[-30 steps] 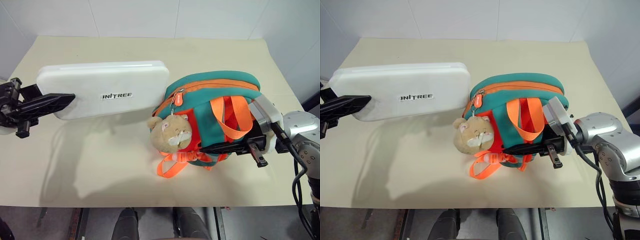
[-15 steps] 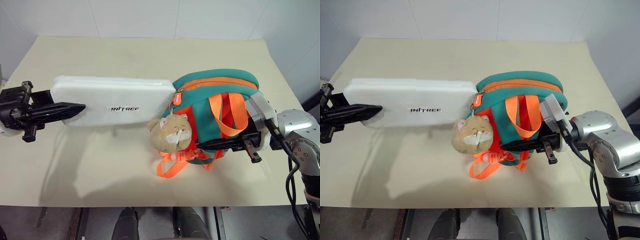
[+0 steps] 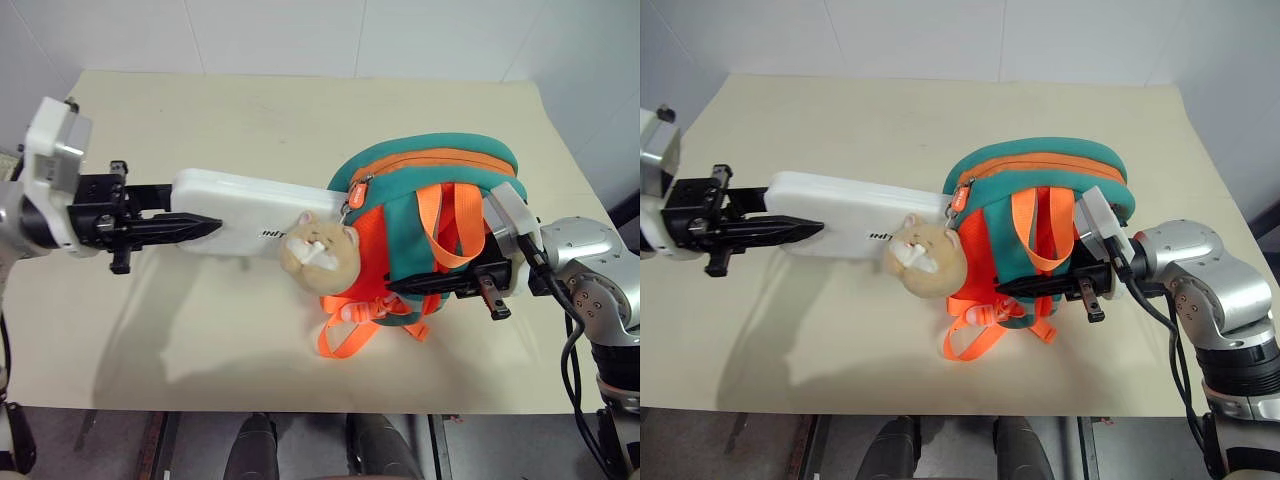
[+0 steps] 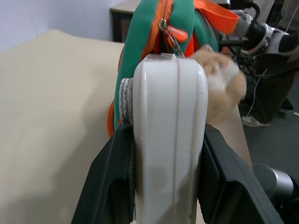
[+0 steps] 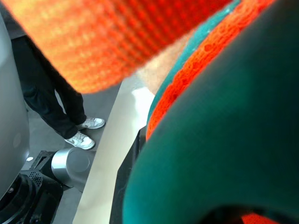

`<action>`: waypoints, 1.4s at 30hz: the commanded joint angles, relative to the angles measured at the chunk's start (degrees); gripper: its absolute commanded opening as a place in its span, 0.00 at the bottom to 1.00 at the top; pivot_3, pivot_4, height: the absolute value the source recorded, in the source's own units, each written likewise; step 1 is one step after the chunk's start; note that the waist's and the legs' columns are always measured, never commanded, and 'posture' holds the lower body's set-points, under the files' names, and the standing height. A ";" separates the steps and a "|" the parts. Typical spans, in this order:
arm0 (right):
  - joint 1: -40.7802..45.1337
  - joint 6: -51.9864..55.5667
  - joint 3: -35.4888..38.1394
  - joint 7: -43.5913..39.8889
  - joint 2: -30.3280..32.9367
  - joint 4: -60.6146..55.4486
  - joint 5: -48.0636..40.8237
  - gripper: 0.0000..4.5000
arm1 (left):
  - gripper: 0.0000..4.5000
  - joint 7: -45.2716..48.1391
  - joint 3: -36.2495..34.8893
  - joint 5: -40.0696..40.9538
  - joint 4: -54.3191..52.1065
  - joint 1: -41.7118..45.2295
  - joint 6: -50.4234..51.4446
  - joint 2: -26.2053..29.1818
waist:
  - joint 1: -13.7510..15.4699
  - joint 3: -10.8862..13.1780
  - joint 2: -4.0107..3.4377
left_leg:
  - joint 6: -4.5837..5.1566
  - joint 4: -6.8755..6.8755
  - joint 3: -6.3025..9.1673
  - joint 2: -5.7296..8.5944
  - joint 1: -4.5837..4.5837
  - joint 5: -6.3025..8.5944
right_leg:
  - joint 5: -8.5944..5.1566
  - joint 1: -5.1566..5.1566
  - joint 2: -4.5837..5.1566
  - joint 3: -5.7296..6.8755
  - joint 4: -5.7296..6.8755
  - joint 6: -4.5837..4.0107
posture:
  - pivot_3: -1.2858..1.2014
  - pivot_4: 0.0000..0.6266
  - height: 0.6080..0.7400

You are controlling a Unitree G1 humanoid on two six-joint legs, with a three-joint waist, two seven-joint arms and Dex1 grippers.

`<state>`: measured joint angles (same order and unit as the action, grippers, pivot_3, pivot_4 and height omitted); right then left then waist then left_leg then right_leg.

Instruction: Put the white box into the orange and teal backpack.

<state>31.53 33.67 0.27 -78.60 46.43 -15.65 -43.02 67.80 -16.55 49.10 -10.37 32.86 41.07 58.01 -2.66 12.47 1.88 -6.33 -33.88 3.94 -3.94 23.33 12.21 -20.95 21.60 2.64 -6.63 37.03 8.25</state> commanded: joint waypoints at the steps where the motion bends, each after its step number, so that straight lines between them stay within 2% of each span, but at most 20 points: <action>1: 0.52 -0.60 0.25 0.24 -0.47 -1.78 -0.32 0.00 | 0.29 -2.52 1.26 -0.27 0.39 6.10 -2.39 -3.62 | 0.34 0.00 0.00 | 0.00 -0.03 0.00 0.00 0.00 0.00 | 0.00 -0.01 0.00 0.00 0.02 0.00 | 0.52 0.24 1.00; 5: 0.23 -0.59 0.74 0.51 -0.47 -2.01 -0.32 0.00 | 0.28 -2.58 1.76 -1.93 3.48 9.88 -3.31 -5.34 | 0.51 0.00 0.00 | 0.00 -0.14 0.00 0.00 0.00 0.00 | 0.01 0.00 -0.01 -0.01 0.10 0.02 | 0.52 0.24 1.00; 12: 0.21 -0.71 0.62 0.71 -0.63 -1.83 -0.20 0.00 | 0.28 0.23 5.60 -2.81 4.31 11.12 -2.75 -7.28 | 0.76 0.00 0.00 | 0.00 -0.15 0.00 0.00 0.00 0.00 | 0.01 -0.01 -0.02 -0.02 0.13 0.02 | 0.52 0.24 1.00; 17: 0.69 -1.24 0.24 0.55 -1.25 -0.98 0.31 0.00 | 0.28 1.37 13.86 -7.25 6.08 13.71 -2.98 -12.08 | 1.04 0.00 0.00 | 0.00 -0.28 0.01 0.01 -0.01 0.00 | 0.01 -0.03 -0.03 -0.01 0.25 0.02 | 0.52 0.24 1.00; 23: 0.23 -1.57 0.30 1.13 -1.95 -1.41 0.68 0.00 | 0.28 -1.20 23.10 -16.60 12.72 20.52 -3.83 -19.50 | 1.10 0.00 0.00 | 0.00 -0.38 0.04 0.01 -0.01 -0.01 | 0.01 -0.04 -0.06 -0.02 0.35 0.03 | 0.52 0.24 1.00; 34: -0.85 -2.28 0.02 2.99 -2.95 -2.60 1.02 0.00 | 0.28 -3.21 30.51 -25.03 20.53 28.05 -4.03 -31.60 | 1.09 0.00 -0.01 | 0.00 -0.44 0.05 0.02 -0.01 -0.01 | 0.02 -0.06 -0.06 -0.03 0.38 0.05 | 0.52 0.24 1.00; 35: -0.86 -2.36 -0.02 3.19 -3.09 -2.67 1.10 0.00 | 0.44 -3.46 32.14 -26.93 21.45 28.78 -3.19 -31.63 | 1.09 0.00 -0.01 | 0.00 -0.44 0.05 0.02 -0.01 -0.01 | 0.02 -0.06 -0.06 -0.03 0.38 0.05 | 0.52 0.24 1.00; 38: -0.96 -2.41 -0.02 3.64 -3.36 -2.95 1.20 0.00 | 0.62 -2.58 34.35 -29.20 21.41 29.42 -1.29 -30.87 | 1.01 0.00 -0.01 | 0.00 -0.48 0.05 0.03 -0.01 -0.01 | 0.03 -0.08 -0.06 -0.04 0.38 0.07 | 0.52 0.24 1.00; 42: -1.41 -2.38 0.25 4.25 -3.47 -3.52 1.22 0.00 | 0.89 -1.56 31.64 -27.96 17.37 28.88 -0.69 -28.79 | 0.89 0.01 -0.01 | 0.00 -0.45 0.05 0.02 -0.03 -0.01 | 0.03 -0.08 -0.07 -0.05 0.40 0.07 | 0.52 0.24 1.00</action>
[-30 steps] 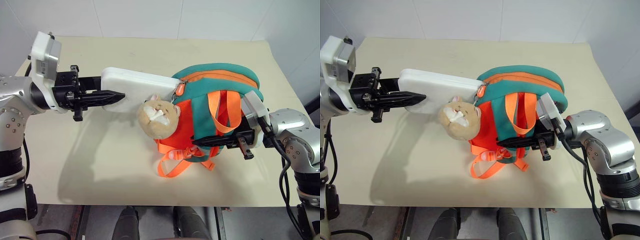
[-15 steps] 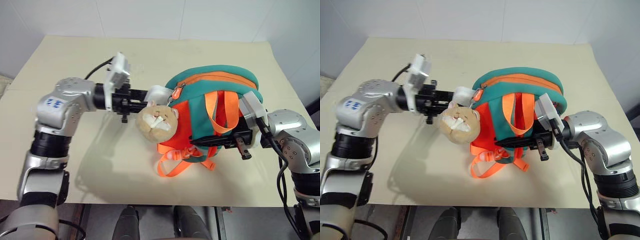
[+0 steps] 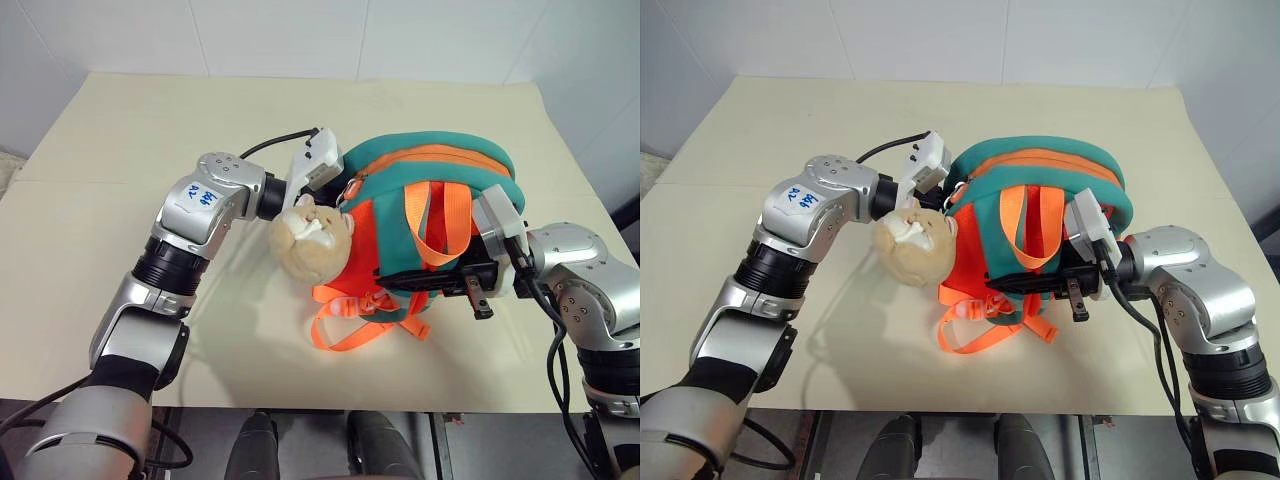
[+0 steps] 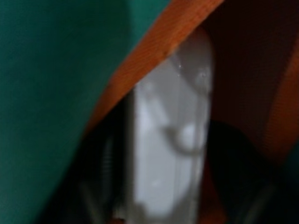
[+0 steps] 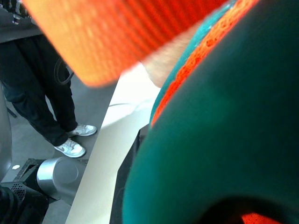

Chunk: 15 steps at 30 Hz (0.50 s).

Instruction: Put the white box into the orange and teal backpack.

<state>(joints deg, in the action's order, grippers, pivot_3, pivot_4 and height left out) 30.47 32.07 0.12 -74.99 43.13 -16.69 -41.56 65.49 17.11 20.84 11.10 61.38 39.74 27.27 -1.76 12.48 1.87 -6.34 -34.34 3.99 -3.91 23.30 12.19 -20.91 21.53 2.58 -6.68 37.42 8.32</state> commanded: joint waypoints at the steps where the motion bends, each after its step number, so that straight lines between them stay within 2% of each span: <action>1: -0.51 -0.73 0.47 0.77 -0.17 -2.65 -0.29 0.00 | 0.94 1.20 -2.85 0.65 -5.48 0.28 1.35 3.46 | 0.00 0.00 0.00 | 0.00 0.00 0.00 0.00 0.00 0.00 | 0.00 0.01 0.00 0.00 0.00 0.00 | 0.52 0.24 1.00; 2: -0.63 -0.72 0.51 0.84 -0.15 -2.78 -0.31 0.00 | 1.00 1.59 -3.50 0.95 -6.68 0.13 1.96 4.80 | -0.05 0.01 -0.01 | 0.00 0.01 0.00 0.00 0.01 0.00 | 0.00 0.00 0.00 0.00 0.00 0.00 | 0.52 0.24 1.00; 11: -0.41 -0.83 0.17 0.70 -0.21 -2.41 -0.13 0.00 | 1.00 3.69 -12.40 6.63 -16.41 -5.01 7.12 16.44 | 0.03 0.01 -0.02 | 0.00 0.06 0.00 -0.01 0.00 0.00 | -0.01 0.01 0.01 -0.01 -0.02 0.00 | 0.52 0.24 1.00; 15: 0.22 -0.92 -0.19 0.49 -0.35 -1.78 0.06 0.00 | 1.00 2.63 -19.58 10.85 -20.95 -11.04 9.01 20.17 | -0.18 0.02 -0.02 | 0.00 0.06 0.00 -0.01 0.00 0.00 | -0.01 0.02 0.01 -0.01 -0.02 0.00 | 0.52 0.24 1.00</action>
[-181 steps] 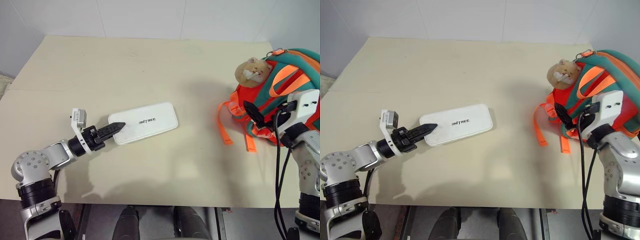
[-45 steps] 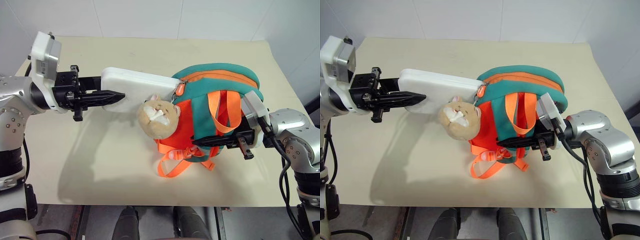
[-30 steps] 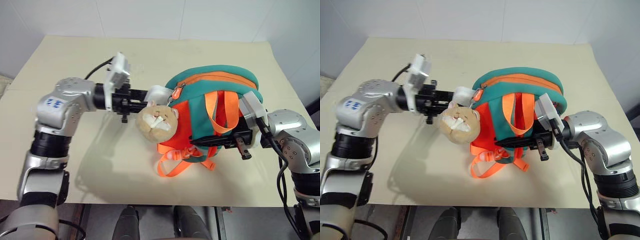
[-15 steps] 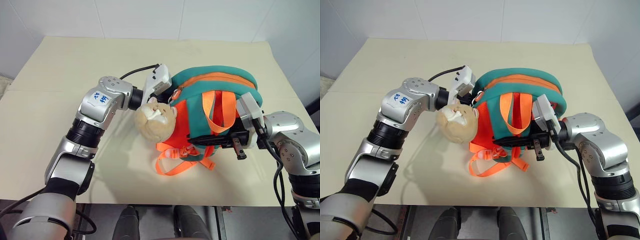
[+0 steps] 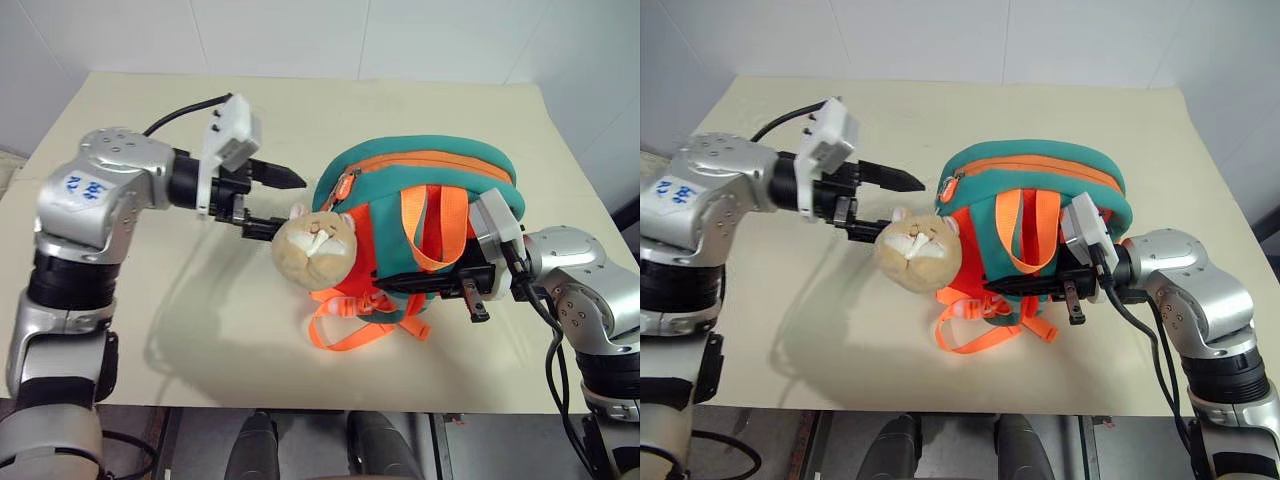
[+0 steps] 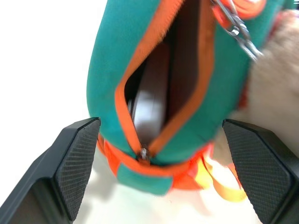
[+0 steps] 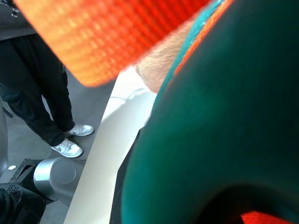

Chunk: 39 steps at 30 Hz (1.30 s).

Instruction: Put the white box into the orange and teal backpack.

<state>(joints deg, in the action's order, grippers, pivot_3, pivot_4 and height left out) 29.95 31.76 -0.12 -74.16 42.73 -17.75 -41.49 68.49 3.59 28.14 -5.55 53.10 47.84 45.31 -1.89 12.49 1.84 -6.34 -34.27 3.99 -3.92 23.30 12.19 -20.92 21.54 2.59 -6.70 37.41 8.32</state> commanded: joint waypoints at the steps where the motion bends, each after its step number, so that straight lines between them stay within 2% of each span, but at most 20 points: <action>1: 0.87 -0.63 -0.02 -0.43 0.03 -0.53 0.01 0.00 | 1.00 -0.44 -8.78 5.31 -6.08 -5.19 0.89 2.63 | -0.14 0.00 -0.01 | 0.00 0.00 0.00 -0.01 0.00 0.00 | 0.00 0.00 0.00 0.00 0.01 0.00 | 0.52 0.24 1.00; 6: 1.78 -0.73 -0.57 -0.80 -0.13 0.58 0.25 0.00 | 1.00 -3.48 -20.17 15.19 -14.89 -14.67 3.49 2.09 | -0.07 0.01 0.00 | 0.01 0.04 0.01 -0.02 0.00 0.00 | -0.01 0.00 0.01 0.01 -0.02 -0.02 | 0.52 0.24 1.00; 12: 3.82 -1.32 -1.95 -1.74 -0.89 3.15 1.11 0.00 | 1.00 -11.74 -25.57 20.69 -20.88 -19.69 5.03 1.45 | 0.04 0.00 0.00 | 0.01 -0.06 0.02 -0.02 -0.04 0.01 | 0.01 -0.04 0.01 0.01 0.02 -0.01 | 0.52 0.24 1.00; 16: 4.97 -1.55 -2.47 -2.29 -1.49 4.29 1.58 0.00 | 1.00 -15.44 -24.22 21.67 -22.65 -20.42 4.21 1.23 | -0.07 0.00 0.00 | 0.01 -0.12 0.01 -0.02 -0.04 0.01 | 0.03 -0.06 0.00 0.00 0.02 0.01 | 0.52 0.24 1.00; 26: 6.60 -2.59 -3.38 -2.84 -2.85 6.28 3.03 0.00 | 1.00 -19.98 -12.41 21.47 -24.88 -16.51 3.69 -2.13 | -0.12 0.00 0.00 | 0.01 -0.10 0.01 -0.01 -0.03 0.01 | 0.03 -0.06 0.00 -0.01 0.00 0.01 | 0.52 0.24 1.00; 30: 6.68 -2.69 -3.37 -2.50 -3.33 6.28 3.55 0.00 | 1.00 -20.78 -10.15 21.29 -24.30 -15.21 4.84 -1.46 | -0.33 0.00 0.00 | 0.01 -0.07 0.01 -0.01 -0.04 0.01 | 0.03 -0.05 -0.01 -0.02 0.00 0.01 | 0.52 0.24 1.00; 33: 6.40 -2.62 -3.31 -2.00 -3.55 5.98 3.66 0.00 | 0.87 -20.37 -9.86 22.27 -24.35 -14.23 5.76 -0.22 | -0.42 0.00 0.00 | 0.01 -0.06 0.01 -0.01 -0.04 0.01 | 0.03 -0.05 -0.01 -0.02 0.00 0.00 | 0.52 0.24 1.00; 39: 5.84 -2.68 -3.13 -1.66 -3.67 5.59 3.95 0.00 | 0.49 -20.94 -10.69 24.30 -24.48 -12.81 8.70 2.10 | -0.60 0.00 0.00 | 0.01 -0.06 0.01 -0.01 -0.04 0.01 | 0.03 -0.05 -0.01 -0.02 -0.01 0.00 | 0.52 0.24 1.00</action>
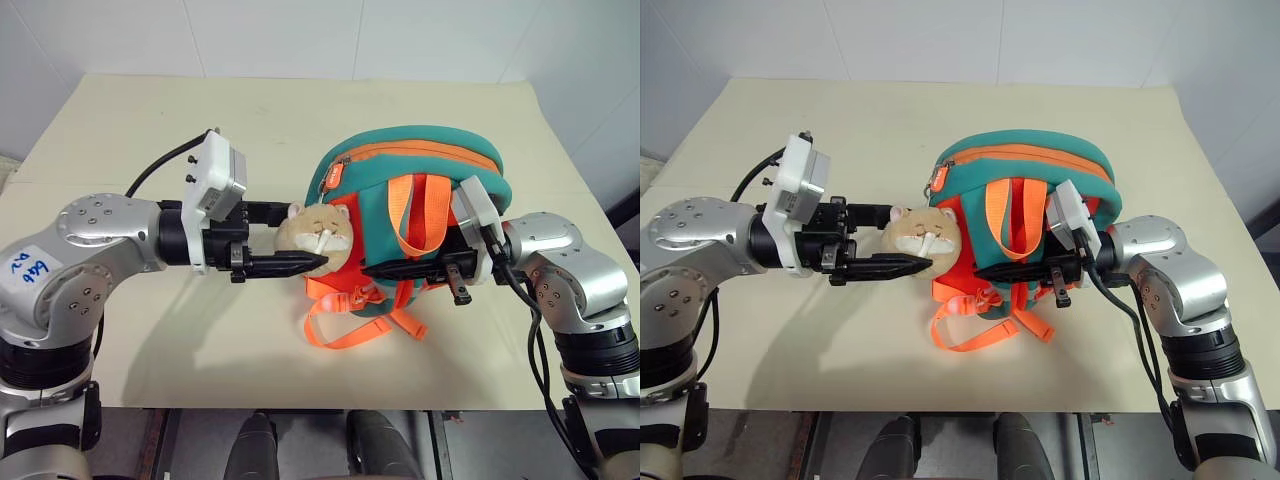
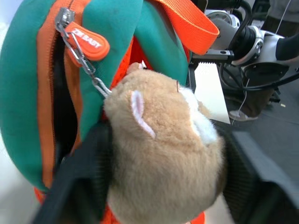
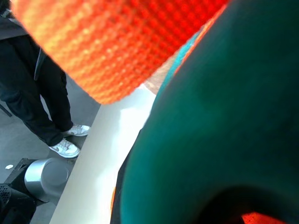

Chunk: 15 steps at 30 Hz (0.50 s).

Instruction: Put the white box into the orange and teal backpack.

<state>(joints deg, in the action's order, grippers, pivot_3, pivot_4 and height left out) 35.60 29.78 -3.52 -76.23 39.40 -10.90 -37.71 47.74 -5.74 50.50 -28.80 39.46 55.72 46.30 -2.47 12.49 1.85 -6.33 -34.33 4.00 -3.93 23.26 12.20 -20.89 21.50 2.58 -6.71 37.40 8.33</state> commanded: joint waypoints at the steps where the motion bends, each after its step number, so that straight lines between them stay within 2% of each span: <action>1: 0.16 -0.74 0.31 0.46 -0.37 -1.26 0.19 0.00 | 0.41 -0.27 -1.83 2.68 -1.27 1.11 1.57 1.59 | -0.11 0.00 0.00 | 0.00 0.00 0.00 0.00 0.00 0.00 | 0.00 0.00 0.00 0.00 0.00 0.00 | 0.52 0.24 1.00; 4: 0.07 -0.79 0.35 0.51 -0.44 -1.27 0.27 0.00 | 0.26 -0.47 -3.03 4.56 -1.27 1.65 2.91 2.77 | -0.41 0.00 0.00 | 0.00 0.04 0.00 0.00 0.00 0.00 | 0.00 0.01 0.00 0.00 -0.01 0.00 | 0.52 0.24 1.00; 7: -0.09 -0.82 0.41 0.47 -0.59 -1.22 0.47 0.00 | 0.16 -0.03 -4.29 5.26 -0.76 1.71 2.98 4.38 | -0.65 0.00 0.00 | 0.00 0.07 0.00 0.00 0.00 0.00 | -0.01 0.01 0.00 0.00 -0.03 0.00 | 0.52 0.24 1.00; 12: -0.72 -0.71 0.71 0.40 -0.47 -1.49 0.39 0.00 | 0.15 1.43 -6.46 5.93 0.89 1.73 2.53 7.47 | -0.75 0.00 0.00 | 0.00 0.10 0.00 0.00 0.00 0.00 | -0.01 0.03 0.00 0.00 -0.04 -0.01 | 0.52 0.24 1.00; 15: -1.72 -0.47 1.12 0.60 -0.11 -1.98 0.17 0.00 | 0.15 5.31 -8.54 3.14 5.92 1.43 0.33 12.21 | -0.78 0.00 0.00 | 0.00 0.12 0.00 0.00 0.00 0.00 | -0.02 0.04 -0.01 0.00 -0.04 -0.02 | 0.52 0.24 1.00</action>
<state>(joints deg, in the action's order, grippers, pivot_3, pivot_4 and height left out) 34.49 29.74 -3.47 -75.98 39.00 -11.30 -37.07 50.85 -11.13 54.85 -24.94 40.08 57.90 56.31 -3.25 12.49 1.84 -6.33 -34.20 3.99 -3.93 23.24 12.19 -20.91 21.54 2.58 -6.71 37.36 8.30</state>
